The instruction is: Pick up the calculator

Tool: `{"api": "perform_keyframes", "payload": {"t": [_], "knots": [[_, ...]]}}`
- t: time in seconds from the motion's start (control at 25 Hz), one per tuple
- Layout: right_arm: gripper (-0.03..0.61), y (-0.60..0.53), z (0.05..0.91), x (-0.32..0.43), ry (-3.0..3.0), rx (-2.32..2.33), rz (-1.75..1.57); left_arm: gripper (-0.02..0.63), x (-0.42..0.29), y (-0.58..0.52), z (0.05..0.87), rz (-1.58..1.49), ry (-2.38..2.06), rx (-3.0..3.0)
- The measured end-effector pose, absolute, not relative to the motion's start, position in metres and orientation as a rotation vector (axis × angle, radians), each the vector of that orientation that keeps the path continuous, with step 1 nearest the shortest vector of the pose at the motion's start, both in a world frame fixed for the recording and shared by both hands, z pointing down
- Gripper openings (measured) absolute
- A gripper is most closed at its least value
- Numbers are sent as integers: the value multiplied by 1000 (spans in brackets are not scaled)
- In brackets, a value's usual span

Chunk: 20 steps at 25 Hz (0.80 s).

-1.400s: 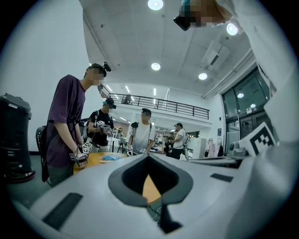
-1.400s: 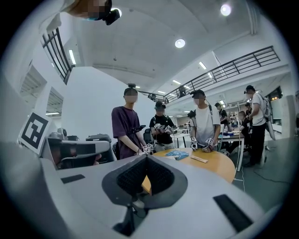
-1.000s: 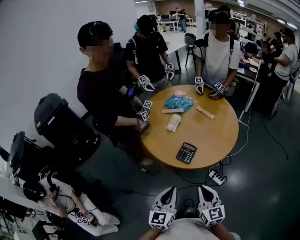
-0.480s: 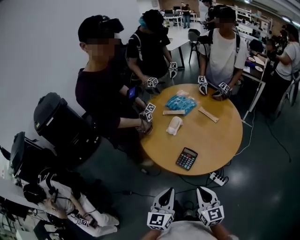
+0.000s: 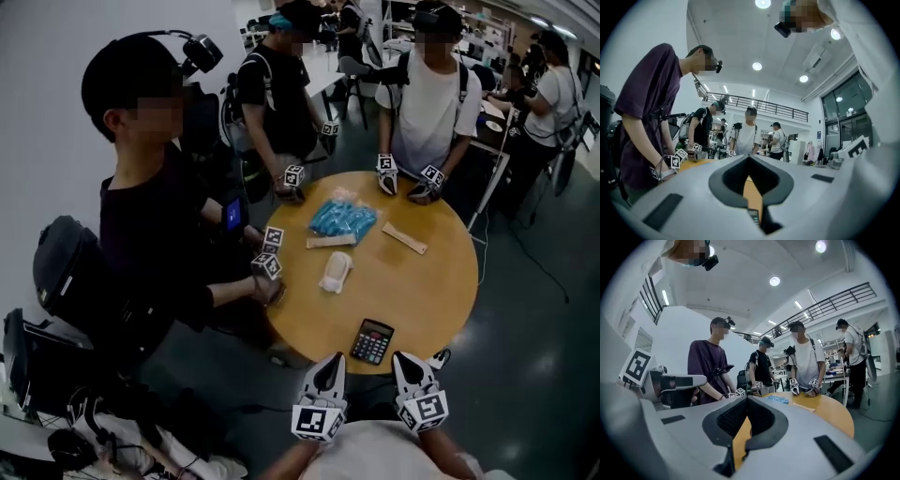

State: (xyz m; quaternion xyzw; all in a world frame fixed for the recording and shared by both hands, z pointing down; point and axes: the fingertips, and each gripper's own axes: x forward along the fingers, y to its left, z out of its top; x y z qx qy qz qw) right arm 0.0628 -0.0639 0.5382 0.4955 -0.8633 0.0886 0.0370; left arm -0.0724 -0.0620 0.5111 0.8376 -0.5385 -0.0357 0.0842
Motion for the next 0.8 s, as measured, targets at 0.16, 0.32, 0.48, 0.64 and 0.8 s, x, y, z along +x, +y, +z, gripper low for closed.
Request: {"api": "perform_keyframes", "payload": {"t": [0.16,0.32,0.48,0.64,0.8], "knots": [[14,-102,539,60,-2639,1545,276,6,-78,-98,511,-118,-1570,2497],[14,-125,563,67,-2610,1502,302,6,-72,-119,520,-91,-1540,2502],[15,-147,618,83,-2556,1366,426,6,-65,-137,531,-66,-1519,2500],[20,-173,687,100,-2484,1181,586,6,-56,-158,556,-36,-1484,2507],[117,-188,747,108,-2400,992,730,6,-47,-173,574,6,-1454,2499]]}}
